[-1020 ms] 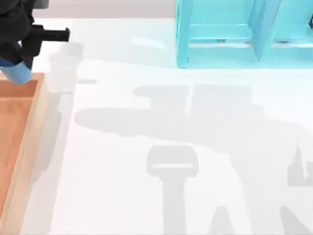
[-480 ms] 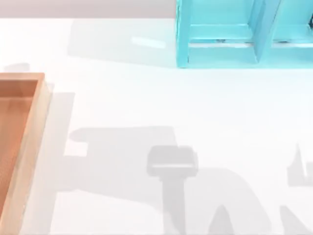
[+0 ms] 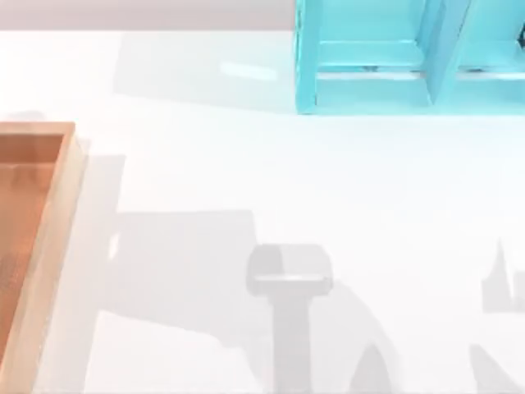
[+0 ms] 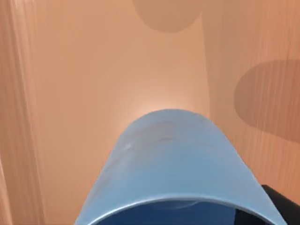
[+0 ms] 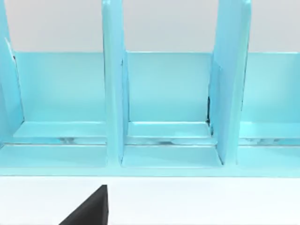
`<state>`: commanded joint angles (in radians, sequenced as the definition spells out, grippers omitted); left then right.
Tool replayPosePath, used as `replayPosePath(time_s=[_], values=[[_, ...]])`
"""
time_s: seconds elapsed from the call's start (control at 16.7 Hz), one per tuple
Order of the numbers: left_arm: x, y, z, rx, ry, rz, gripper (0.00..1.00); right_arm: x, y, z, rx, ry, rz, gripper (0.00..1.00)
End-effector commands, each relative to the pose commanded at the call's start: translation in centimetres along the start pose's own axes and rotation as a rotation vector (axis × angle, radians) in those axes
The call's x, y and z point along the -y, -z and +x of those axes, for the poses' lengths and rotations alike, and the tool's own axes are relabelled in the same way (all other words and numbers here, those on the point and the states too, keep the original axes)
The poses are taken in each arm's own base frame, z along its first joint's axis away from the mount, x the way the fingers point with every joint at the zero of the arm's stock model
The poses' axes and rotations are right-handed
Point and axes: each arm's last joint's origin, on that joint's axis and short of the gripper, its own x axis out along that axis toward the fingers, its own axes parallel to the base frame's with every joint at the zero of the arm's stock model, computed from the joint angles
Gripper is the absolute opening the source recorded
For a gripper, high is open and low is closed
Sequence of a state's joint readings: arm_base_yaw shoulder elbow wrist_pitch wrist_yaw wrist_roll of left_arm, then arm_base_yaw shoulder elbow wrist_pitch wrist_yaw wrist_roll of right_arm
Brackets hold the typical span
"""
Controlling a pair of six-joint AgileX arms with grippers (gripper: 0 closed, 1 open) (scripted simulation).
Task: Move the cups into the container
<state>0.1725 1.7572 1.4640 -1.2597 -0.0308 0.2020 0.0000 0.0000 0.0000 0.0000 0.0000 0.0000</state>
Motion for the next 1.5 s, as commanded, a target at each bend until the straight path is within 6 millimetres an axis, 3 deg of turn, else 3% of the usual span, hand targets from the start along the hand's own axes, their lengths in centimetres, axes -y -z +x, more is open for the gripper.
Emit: replayPosePath(time_s=[0.24,0.54,1.32,1.5], values=[[-0.4,0.3,2.9,-0.003,0.003,-0.002,0.0,0.0,0.0,0.0,0.0,0.0,0.0,1.0],[-0.4,0.3,3.2,-0.002,0.003,-0.003,0.0,0.0,0.0,0.0,0.0,0.0,0.0,1.0],[-0.4,0.3,3.2,-0.002,0.003,-0.003,0.98,0.0,0.0,0.0,0.0,0.0,0.0,1.0],[-0.4,0.3,3.2,-0.002,0.003,-0.003,1.0,0.0,0.0,0.0,0.0,0.0,0.0,1.0]])
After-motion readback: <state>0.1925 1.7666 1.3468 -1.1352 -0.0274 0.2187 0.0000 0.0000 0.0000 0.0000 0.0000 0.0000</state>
